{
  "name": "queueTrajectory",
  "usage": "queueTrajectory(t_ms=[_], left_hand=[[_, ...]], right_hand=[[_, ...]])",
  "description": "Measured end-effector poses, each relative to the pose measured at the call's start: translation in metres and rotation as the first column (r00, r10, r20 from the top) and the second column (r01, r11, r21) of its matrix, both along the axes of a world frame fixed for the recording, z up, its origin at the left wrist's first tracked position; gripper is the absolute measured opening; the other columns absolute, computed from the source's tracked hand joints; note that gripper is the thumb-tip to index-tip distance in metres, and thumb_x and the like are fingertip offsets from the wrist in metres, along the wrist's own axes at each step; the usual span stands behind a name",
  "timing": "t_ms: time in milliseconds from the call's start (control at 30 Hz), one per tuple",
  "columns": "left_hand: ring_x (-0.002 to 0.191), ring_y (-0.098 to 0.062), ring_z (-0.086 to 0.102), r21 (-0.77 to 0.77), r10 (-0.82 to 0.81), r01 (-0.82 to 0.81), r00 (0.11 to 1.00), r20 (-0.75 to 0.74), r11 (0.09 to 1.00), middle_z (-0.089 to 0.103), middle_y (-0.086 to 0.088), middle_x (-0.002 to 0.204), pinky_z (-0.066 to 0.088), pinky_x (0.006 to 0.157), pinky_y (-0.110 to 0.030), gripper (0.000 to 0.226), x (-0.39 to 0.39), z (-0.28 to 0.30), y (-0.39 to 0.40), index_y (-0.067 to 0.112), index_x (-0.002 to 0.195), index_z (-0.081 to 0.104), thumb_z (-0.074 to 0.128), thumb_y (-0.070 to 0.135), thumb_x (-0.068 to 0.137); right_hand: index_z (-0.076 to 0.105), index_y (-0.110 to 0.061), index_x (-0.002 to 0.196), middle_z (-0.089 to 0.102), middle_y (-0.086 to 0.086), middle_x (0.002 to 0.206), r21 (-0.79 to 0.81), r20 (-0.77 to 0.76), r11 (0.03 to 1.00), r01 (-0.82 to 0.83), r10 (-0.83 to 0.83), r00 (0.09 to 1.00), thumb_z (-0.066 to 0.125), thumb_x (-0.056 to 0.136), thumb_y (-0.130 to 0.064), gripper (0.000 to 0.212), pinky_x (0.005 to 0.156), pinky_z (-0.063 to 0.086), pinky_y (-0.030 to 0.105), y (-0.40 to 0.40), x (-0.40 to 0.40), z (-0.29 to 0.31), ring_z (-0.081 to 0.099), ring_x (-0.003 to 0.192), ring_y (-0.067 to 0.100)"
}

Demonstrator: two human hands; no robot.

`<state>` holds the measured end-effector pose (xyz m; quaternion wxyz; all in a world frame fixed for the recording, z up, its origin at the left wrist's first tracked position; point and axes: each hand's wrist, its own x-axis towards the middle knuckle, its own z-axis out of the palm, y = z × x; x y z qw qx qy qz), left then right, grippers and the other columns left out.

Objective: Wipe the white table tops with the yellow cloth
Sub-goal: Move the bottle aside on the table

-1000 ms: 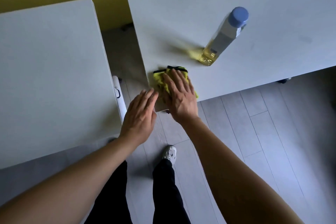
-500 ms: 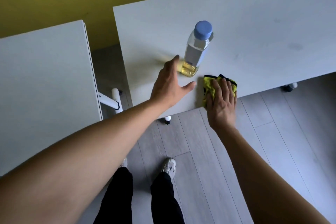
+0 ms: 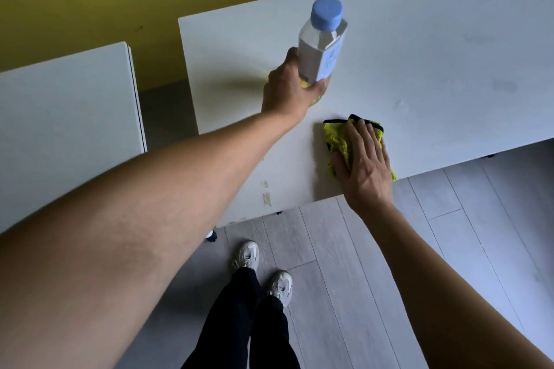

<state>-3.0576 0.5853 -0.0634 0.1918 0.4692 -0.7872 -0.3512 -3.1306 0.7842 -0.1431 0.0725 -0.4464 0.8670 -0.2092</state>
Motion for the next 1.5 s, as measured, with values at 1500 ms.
queueTrajectory(t_ms=[1500], left_hand=[[0.131, -0.034, 0.060, -0.232, -0.109, 0.172, 0.959, 0.261, 0.957, 0.071, -0.007, 0.129, 0.045, 0.110, -0.045, 0.035, 0.293, -0.058, 0.149, 0.005, 0.113, 0.071, 0.041, 0.003, 0.094]], right_hand=[[0.030, -0.017, 0.157, 0.024, 0.008, 0.165, 0.040, -0.050, 0.893, -0.448, 0.450, 0.892, 0.041, 0.101, -0.043, 0.063, 0.126, 0.010, 0.045, -0.077, 0.169, 0.006, 0.015, 0.154, 0.025]])
